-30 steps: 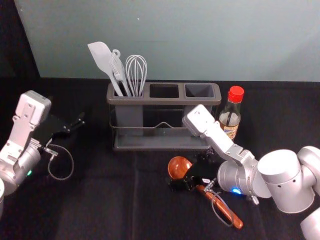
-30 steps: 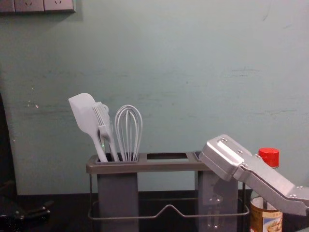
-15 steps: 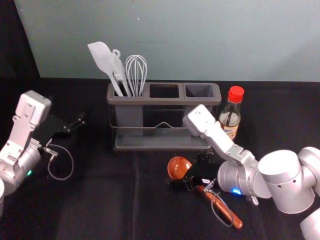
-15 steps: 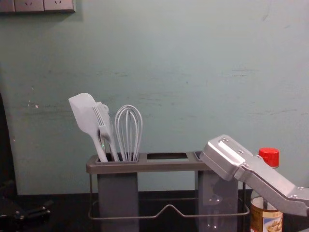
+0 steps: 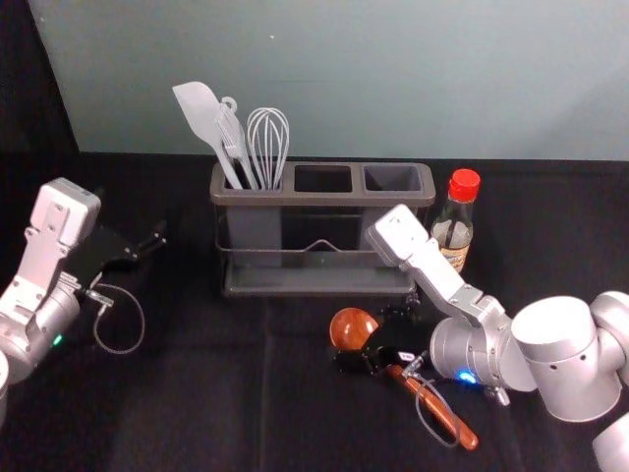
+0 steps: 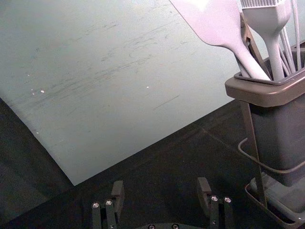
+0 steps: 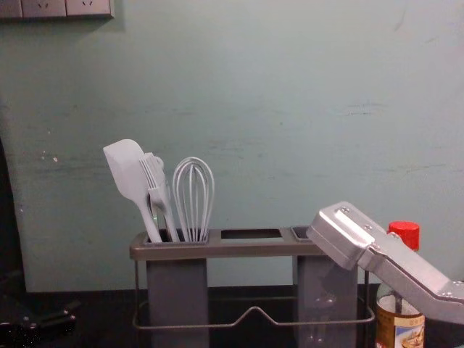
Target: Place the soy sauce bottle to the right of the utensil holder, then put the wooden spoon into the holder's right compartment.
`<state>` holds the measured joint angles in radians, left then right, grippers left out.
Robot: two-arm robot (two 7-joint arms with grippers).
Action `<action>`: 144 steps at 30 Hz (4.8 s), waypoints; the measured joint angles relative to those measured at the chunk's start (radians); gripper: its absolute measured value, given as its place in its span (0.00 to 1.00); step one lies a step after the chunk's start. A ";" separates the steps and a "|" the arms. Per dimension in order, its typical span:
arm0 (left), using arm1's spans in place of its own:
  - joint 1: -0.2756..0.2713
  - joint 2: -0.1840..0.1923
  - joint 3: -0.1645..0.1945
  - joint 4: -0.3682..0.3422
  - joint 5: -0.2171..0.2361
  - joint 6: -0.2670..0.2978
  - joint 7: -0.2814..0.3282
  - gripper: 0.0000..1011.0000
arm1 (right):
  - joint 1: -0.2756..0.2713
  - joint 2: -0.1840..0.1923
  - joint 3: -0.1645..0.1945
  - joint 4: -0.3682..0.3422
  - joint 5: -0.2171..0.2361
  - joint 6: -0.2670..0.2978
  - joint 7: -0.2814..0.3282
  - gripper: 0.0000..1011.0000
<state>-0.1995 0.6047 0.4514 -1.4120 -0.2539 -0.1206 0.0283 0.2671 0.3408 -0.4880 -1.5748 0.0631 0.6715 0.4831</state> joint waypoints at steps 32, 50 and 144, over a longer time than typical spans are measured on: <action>0.000 0.000 0.000 0.000 0.000 0.000 0.000 0.99 | -0.204 0.133 0.195 -0.302 0.146 -0.131 -0.029 0.83; 0.000 0.000 0.000 0.000 0.000 0.000 0.000 0.99 | -0.417 0.024 0.308 -0.249 0.111 -0.997 -0.175 0.83; 0.000 0.000 0.000 0.000 0.000 0.000 0.000 0.99 | 0.304 -0.248 0.203 0.496 0.148 -1.297 -0.028 0.83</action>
<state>-0.1995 0.6047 0.4514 -1.4120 -0.2539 -0.1205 0.0283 0.5715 0.0928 -0.2852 -1.0784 0.2106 -0.6250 0.4551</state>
